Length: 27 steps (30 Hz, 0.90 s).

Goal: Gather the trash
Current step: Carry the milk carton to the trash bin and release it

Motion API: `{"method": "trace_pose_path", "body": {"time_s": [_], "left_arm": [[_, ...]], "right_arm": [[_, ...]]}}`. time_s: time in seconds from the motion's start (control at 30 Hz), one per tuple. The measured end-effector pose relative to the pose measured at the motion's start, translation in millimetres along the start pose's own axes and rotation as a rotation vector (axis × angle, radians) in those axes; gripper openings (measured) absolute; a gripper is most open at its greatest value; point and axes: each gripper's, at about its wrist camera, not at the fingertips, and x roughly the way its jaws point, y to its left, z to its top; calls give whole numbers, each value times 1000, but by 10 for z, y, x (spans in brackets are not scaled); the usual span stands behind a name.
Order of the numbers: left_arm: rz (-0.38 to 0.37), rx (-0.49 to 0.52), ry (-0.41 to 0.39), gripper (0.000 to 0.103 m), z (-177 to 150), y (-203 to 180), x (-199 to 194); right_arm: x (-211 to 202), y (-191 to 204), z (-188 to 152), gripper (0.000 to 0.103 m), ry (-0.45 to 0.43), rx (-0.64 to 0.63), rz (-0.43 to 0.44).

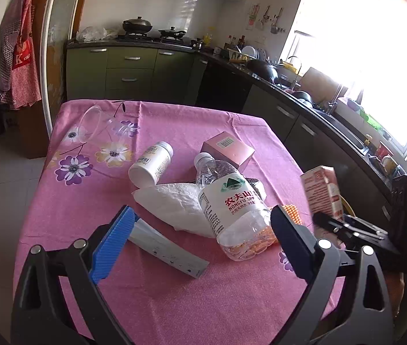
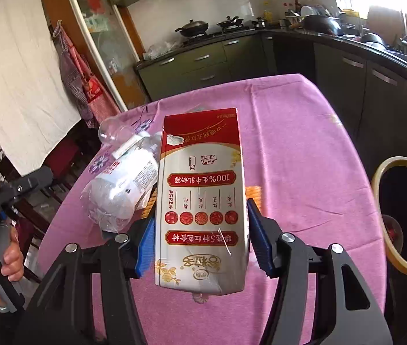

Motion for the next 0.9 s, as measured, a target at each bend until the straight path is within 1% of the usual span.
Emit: {"method": "trace_pose_path", "body": {"time_s": [0.07,0.17,0.23,0.3,0.37,0.47,0.63,0.67,0.7,0.73,0.8,0.9], "left_arm": [[-2,1,-2,91,-4,-6,0],[-5,0,4,91,-2,-15,26],[-5,4,7,91,0,-39,41],[-5,9,10,91,2,-71,57],[-5,13,12,91,8,-103,70],[-1,23,18,91,15,-152,99],[4,42,32,91,26,-235,150],[4,45,36,91,29,-250,164],[2,48,39,91,30,-269,175],[1,51,41,91,31,-277,187],[2,58,48,91,27,-305,211],[0,63,60,91,24,-337,252]], "right_arm": [[-186,-315,87,57,-49,43,-90],[-357,-882,178,57,-79,124,-232],[-390,-1275,204,57,-69,172,-324],[-338,-1657,193,57,-24,211,-410],[-250,-2000,156,57,17,247,-457],[-65,-2406,72,57,80,292,-505],[197,-2826,-28,57,141,347,-545],[217,-2896,-49,57,141,364,-554],[216,-2956,-66,65,135,378,-570],[193,-2985,-79,75,122,384,-583],[112,-2993,-113,77,91,389,-591],[-36,-2880,-206,77,64,384,-574]]}}
